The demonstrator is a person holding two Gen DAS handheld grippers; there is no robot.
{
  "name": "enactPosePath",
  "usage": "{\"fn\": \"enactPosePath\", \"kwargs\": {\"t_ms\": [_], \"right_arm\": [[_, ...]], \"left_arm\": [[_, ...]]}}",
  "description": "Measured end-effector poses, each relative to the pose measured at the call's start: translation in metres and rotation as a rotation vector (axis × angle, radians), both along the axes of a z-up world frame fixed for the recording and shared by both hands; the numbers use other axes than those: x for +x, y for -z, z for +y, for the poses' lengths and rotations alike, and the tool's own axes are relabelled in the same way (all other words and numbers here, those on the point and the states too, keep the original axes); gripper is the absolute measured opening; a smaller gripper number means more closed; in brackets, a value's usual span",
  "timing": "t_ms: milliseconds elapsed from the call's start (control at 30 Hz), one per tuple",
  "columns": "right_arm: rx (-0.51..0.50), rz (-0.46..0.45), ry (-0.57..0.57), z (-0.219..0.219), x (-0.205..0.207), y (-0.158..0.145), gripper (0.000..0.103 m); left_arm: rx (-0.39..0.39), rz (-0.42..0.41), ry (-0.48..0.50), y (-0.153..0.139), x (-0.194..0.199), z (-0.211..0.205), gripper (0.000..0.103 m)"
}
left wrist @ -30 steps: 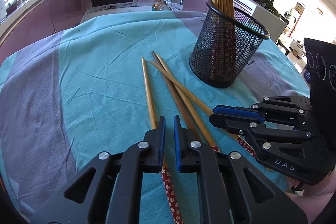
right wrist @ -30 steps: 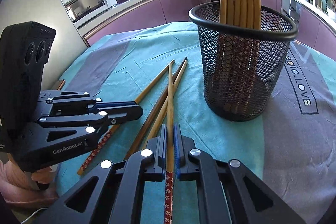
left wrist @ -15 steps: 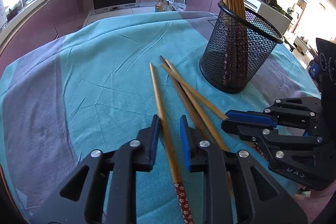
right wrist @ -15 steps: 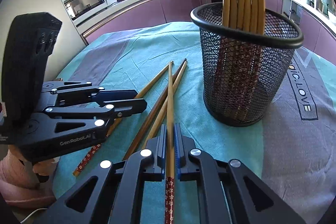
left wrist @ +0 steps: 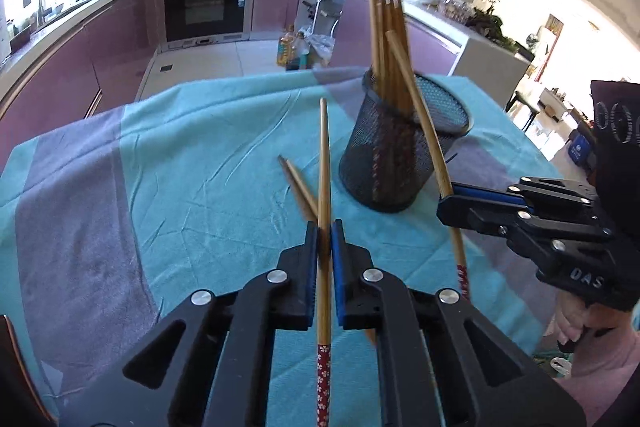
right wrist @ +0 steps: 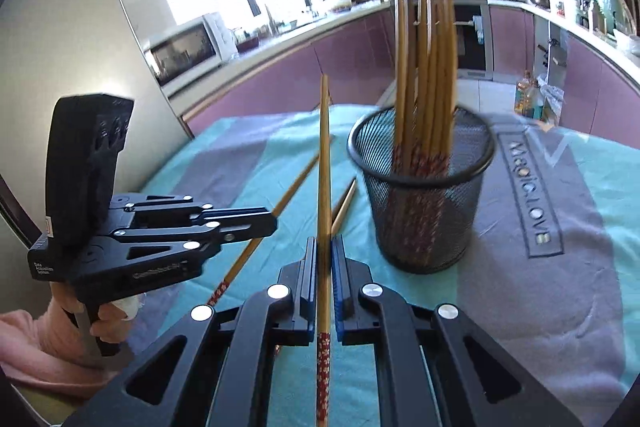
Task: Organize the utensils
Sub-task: 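Lift both chopsticks upright and carry them over the mesh cup, then lower the chopsticks into the mesh cup and open both tools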
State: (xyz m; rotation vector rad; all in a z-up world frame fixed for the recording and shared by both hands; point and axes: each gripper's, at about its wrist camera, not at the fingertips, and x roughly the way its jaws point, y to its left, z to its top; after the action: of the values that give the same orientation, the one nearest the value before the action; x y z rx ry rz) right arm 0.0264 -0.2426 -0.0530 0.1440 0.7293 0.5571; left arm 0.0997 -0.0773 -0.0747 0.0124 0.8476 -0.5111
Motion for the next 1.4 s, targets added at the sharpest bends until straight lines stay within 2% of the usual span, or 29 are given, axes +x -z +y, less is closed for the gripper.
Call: {"fn": "enactPosePath", "kwargs": {"t_ms": [400, 733, 1133, 1400], "right_arm": [[0.082, -0.098, 0.046, -0.032, -0.008, -0.034, 0.006], [0.079, -0.192, 0.067, -0.044, -0.004, -0.064, 0.006], [0.047, -0.304, 0.104, -0.057, 0.001, -0.105, 0.006], [0.014, -0.312, 0.127, -0.056, 0.012, -0.108, 0.006]], "left_arm": [[-0.141, -0.103, 0.064, -0.064, -0.022, 0.02, 0.007], [-0.214, -0.167, 0.062, -0.101, -0.017, 0.014, 0.007], [-0.255, -0.285, 0.089, -0.152, -0.009, -0.008, 0.007], [-0.239, -0.335, 0.098, -0.172, -0.005, -0.029, 0.007]]}}
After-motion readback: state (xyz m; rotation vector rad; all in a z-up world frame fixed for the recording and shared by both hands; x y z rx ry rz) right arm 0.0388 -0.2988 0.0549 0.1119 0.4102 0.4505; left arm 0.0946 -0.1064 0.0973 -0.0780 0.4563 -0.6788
